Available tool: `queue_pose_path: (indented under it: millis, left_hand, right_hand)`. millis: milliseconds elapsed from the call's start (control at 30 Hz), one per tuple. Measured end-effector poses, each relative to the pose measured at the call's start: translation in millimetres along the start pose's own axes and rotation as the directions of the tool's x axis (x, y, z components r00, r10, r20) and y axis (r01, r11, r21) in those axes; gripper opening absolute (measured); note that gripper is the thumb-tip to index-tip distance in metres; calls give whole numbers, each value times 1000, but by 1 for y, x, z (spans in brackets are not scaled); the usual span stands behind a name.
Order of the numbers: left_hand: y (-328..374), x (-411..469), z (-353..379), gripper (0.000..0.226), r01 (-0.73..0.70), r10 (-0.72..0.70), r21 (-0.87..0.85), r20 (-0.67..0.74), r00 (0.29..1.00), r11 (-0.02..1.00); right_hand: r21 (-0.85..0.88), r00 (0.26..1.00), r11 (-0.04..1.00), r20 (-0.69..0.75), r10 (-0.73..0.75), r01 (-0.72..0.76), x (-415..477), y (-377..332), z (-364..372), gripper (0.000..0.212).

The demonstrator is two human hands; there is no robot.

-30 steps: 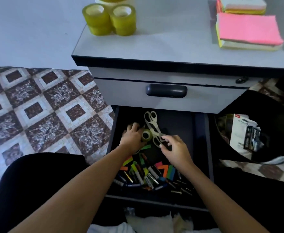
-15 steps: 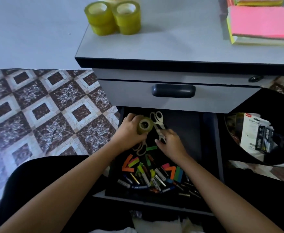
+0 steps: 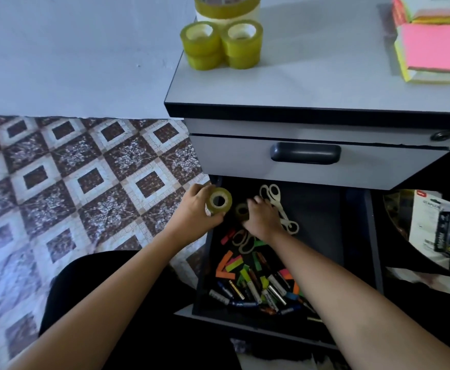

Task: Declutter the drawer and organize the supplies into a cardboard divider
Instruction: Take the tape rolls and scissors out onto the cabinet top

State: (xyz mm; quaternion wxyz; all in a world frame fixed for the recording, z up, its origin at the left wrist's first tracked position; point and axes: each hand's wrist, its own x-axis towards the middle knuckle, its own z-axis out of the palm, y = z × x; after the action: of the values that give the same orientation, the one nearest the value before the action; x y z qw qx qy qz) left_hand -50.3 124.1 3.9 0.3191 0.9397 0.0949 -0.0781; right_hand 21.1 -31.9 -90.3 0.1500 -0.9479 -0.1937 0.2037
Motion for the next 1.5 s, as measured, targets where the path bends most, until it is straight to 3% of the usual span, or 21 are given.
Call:
queue_pose_path:
  millis: [133,333,467,633,800,1167,1300,1400,1500]
  left_hand:
    - [7,-9,-9,65,-5,5,-15,-32,999,1000]
    - [28,-33,-41,63,-148,140,-40,-166,976,988]
    - [53,-39,-74,66,-256,219,-89,-299,929,963]
    - [96,-23,-128,65,-360,273,-87,-498,823,929]
    - [129,20,-172,65,-335,275,8,-589,760,942]
    - [127,72,-183,61,-145,141,24,-445,885,989]
    - [128,67,-182,65,-138,143,42,-429,892,990]
    - [131,50,-176,61,-185,183,47,-512,839,982]
    - [136,18,-153,46,-335,322,92,-591,740,938]
  right_hand:
    - [224,999,975,-41,7,2,-21,0,-17,63]
    - [425,967,882,-231,-109,201,-93,-2,-90,66]
    - [408,897,849,-414,-154,334,-116,-21,-153,64]
    - [305,719,808,-667,-196,503,-106,-47,-223,60]
    - [237,703,868,-692,-165,437,-65,-72,-274,62]
    - [180,800,935,-581,-149,305,-5,-88,-280,57]
    - [207,806,924,-572,-154,323,-18,-85,-281,70]
    - [239,775,898,-612,-156,370,-44,-77,-278,70]
    - [233,717,865,-671,-189,445,-83,-61,-261,58]
